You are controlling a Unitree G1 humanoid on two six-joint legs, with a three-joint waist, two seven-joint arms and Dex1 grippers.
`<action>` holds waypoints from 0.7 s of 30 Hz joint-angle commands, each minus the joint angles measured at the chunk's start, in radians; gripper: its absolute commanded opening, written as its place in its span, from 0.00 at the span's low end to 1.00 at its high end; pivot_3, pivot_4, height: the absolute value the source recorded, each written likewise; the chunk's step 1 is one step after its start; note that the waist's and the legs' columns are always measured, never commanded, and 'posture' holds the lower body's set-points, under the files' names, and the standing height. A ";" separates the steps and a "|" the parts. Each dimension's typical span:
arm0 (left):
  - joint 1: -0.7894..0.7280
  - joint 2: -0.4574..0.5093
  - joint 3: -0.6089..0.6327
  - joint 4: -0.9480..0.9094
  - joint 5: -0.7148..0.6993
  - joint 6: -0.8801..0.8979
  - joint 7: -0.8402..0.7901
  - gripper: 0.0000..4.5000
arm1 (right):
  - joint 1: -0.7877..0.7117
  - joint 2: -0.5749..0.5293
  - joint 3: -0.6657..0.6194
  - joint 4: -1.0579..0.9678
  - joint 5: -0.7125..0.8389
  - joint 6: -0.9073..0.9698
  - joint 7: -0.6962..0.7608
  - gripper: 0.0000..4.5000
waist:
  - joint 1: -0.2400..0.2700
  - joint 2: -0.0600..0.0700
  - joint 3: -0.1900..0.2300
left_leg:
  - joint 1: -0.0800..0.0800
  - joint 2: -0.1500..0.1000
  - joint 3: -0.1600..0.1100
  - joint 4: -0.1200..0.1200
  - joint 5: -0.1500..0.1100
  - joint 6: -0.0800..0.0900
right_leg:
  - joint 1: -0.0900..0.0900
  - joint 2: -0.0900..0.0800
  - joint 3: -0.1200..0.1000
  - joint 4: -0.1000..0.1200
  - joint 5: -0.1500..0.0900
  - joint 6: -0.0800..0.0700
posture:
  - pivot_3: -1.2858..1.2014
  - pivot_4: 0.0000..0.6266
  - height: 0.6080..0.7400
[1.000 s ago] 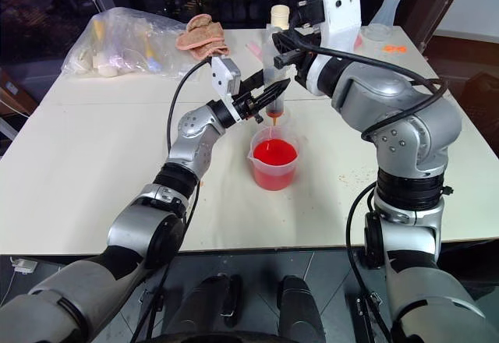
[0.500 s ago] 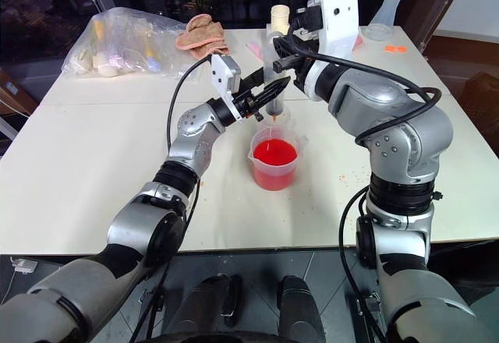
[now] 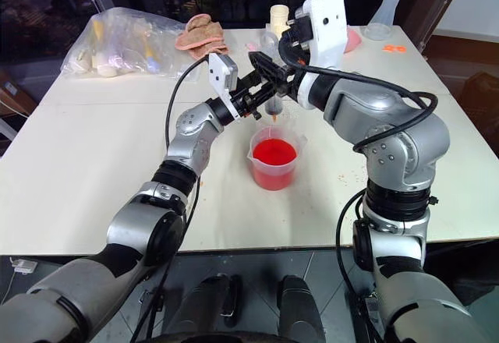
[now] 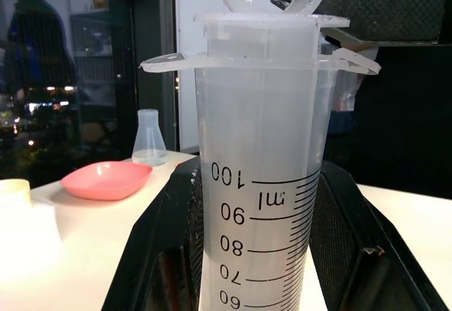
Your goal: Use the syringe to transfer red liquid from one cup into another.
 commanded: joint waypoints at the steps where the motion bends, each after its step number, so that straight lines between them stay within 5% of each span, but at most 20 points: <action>1: -0.096 0.001 0.051 -0.145 -0.074 0.035 0.030 0.33 | 0.004 -0.052 -0.056 -0.047 0.084 0.088 0.049 0.60 | 0.000 0.000 0.000 | 0.000 0.000 0.000 0.000 0.000 0.000 | 0.000 0.000 0.000 0.000 0.000 0.000 | 0.52 0.24 1.00; 2: -0.100 0.004 0.059 -0.166 -0.088 0.062 0.040 0.33 | 0.005 -0.071 -0.082 -0.058 0.102 0.100 0.057 0.60 | 0.000 0.000 0.000 | 0.000 0.000 0.000 0.000 0.000 0.000 | 0.000 0.000 0.000 0.000 0.000 0.000 | 0.52 0.24 1.00; 3: -0.109 0.008 0.072 -0.191 -0.108 0.101 0.057 0.33 | 0.006 -0.091 -0.115 -0.069 0.122 0.114 0.063 0.60 | 0.000 -0.001 0.000 | 0.000 0.000 0.000 0.000 0.000 0.000 | 0.000 0.000 0.000 0.000 0.000 0.000 | 0.52 0.00 1.00; 7: -0.189 0.057 0.144 -0.274 -0.203 0.332 0.188 0.33 | 0.026 -0.164 -0.220 -0.085 0.174 0.155 0.065 0.60 | 0.003 0.002 -0.039 | -0.005 0.000 0.000 0.000 0.004 -0.007 | -0.005 0.000 0.001 0.000 0.000 0.001 | 0.52 0.00 1.00; 12: -0.377 0.211 0.220 -0.133 -0.271 0.833 0.407 0.33 | 0.075 -0.242 -0.265 -0.088 0.171 0.179 0.055 0.60 | -0.004 0.002 -0.060 | 0.000 0.000 0.001 -0.001 0.001 -0.002 | 0.000 0.001 0.001 -0.002 0.000 0.001 | 0.52 0.00 1.00; 15: -0.461 0.277 0.219 -0.019 -0.225 1.005 0.536 0.33 | 0.084 -0.271 -0.272 -0.095 0.182 0.185 0.065 0.60 | -0.004 0.003 -0.063 | 0.013 0.000 0.002 -0.004 0.000 0.000 | 0.013 0.002 0.001 -0.003 0.000 0.001 | 0.52 0.00 1.00; 21: -0.509 0.338 0.113 0.089 -0.125 1.360 0.563 0.33 | 0.103 -0.320 -0.259 -0.089 0.182 0.166 0.086 0.60 | -0.004 0.002 -0.064 | 0.014 0.000 0.002 -0.003 0.000 0.000 | 0.013 0.002 0.001 -0.002 0.000 0.002 | 0.52 0.00 1.00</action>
